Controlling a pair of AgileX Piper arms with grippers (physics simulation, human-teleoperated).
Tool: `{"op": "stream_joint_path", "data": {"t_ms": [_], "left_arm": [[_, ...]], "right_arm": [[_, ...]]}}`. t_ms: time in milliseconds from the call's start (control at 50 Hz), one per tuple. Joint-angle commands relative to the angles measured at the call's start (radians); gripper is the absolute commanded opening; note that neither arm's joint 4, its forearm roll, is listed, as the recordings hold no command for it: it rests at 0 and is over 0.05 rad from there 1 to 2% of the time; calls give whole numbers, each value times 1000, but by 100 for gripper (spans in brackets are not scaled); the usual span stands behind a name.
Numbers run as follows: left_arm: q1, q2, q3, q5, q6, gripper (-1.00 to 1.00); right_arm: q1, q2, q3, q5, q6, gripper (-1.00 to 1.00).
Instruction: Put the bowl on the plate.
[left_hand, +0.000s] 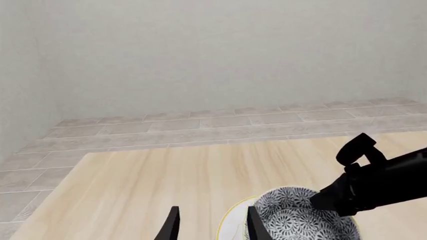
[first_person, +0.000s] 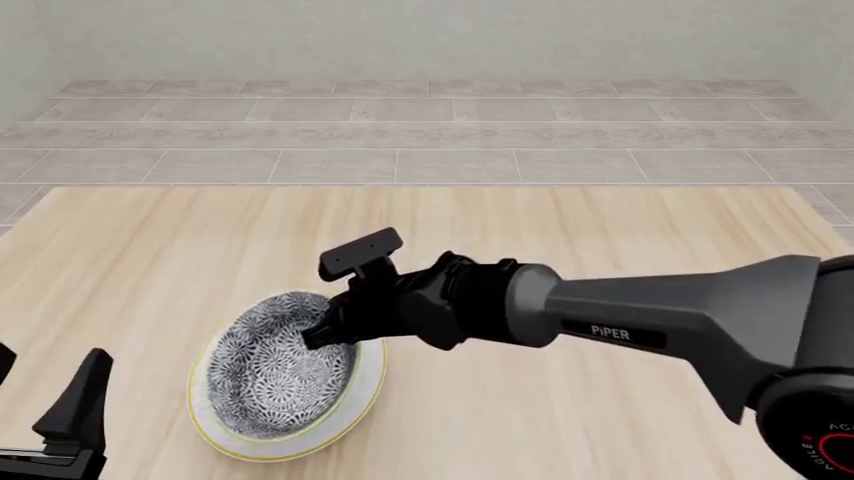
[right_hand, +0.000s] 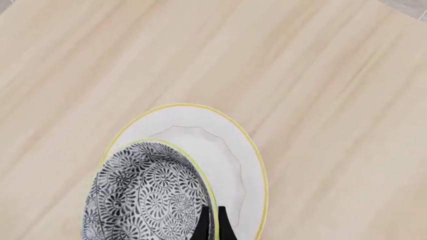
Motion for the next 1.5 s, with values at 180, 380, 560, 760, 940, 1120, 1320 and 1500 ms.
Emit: {"op": "stream_joint_path", "data": {"t_ms": [180,380,560,760,940,1120,1320,1500], "left_arm": [[-2,0,0,1,1,100],[-1,4,-4,1,3,100],[-2,2,-5,1,3,100],[-3,2,-4,2,3,100],[-3,2,-4,3,4,100],[-7,0,-3,7,5,100],[-6,2,-5,5,6,100],[-8,3,-5,4,5,100]], "right_arm": [[-18,3,-2,3,-29,-100],[-16,3,2,2,-30,100],[-10,7,10,-5,-26,100],[-3,26,23,-26,-18,100],[-2,18,26,-23,-19,100],[0,-47,39,-2,-45,100],[-5,-107,36,31,-79,100],[-2,-131,36,43,-85,100]]}}
